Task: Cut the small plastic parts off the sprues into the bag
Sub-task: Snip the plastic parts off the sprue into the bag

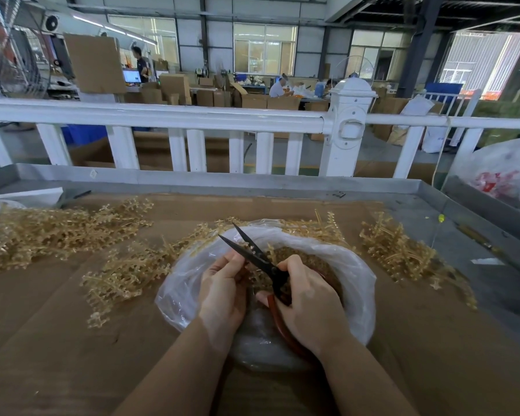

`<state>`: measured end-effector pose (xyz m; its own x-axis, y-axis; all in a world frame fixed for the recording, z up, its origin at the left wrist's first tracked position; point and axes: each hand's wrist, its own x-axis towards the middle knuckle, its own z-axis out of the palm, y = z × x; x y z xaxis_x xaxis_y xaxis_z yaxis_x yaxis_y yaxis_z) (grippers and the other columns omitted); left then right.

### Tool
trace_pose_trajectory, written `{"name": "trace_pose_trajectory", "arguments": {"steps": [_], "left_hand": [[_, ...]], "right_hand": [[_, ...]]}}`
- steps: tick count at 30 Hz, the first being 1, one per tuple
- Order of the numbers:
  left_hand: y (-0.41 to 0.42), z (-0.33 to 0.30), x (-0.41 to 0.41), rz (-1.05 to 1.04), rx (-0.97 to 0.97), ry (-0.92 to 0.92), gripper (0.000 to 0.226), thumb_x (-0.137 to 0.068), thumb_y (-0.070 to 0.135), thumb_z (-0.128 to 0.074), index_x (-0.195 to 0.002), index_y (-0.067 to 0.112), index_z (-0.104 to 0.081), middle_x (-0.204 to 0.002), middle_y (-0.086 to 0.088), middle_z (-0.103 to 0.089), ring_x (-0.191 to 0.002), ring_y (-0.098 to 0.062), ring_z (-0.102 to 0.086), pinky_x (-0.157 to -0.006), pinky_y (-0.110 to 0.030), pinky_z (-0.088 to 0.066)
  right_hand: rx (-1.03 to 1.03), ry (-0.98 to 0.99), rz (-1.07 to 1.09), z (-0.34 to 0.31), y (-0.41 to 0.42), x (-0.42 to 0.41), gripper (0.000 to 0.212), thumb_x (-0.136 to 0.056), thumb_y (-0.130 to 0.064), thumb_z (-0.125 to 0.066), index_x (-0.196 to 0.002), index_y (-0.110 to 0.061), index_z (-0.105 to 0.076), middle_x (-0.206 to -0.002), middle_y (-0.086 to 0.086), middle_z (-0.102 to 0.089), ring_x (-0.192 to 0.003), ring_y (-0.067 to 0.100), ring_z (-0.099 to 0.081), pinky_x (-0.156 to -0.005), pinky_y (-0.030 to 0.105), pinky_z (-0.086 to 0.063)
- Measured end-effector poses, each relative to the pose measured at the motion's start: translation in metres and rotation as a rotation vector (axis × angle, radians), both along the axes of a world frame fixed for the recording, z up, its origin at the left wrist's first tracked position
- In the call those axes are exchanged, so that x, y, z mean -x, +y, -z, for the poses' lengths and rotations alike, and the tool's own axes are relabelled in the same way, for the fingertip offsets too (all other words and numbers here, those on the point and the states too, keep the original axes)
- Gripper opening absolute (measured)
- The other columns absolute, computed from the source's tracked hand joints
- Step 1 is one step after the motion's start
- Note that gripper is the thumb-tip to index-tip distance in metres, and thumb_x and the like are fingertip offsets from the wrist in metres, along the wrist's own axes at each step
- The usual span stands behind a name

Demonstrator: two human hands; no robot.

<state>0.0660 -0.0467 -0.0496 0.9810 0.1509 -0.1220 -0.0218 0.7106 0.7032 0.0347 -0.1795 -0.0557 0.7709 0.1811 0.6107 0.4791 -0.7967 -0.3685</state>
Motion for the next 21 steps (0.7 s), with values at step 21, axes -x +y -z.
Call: {"name": "trace_pose_trajectory", "arguments": {"steps": [21], "left_hand": [[0.0053, 0.0012, -0.0004, 0.063, 0.053, 0.057, 0.023, -0.092, 0.006, -0.051, -0.072, 0.007, -0.063, -0.062, -0.006, -0.062, -0.056, -0.017, -0.063, -0.059, -0.030, -0.055]], "right_hand": [[-0.007, -0.016, -0.023, -0.0032, 0.0014, 0.0030, 0.039, -0.077, -0.050, -0.067, -0.096, -0.018, -0.054, -0.082, -0.007, -0.066, -0.073, 0.008, -0.064, -0.061, 0.022, -0.053]]}}
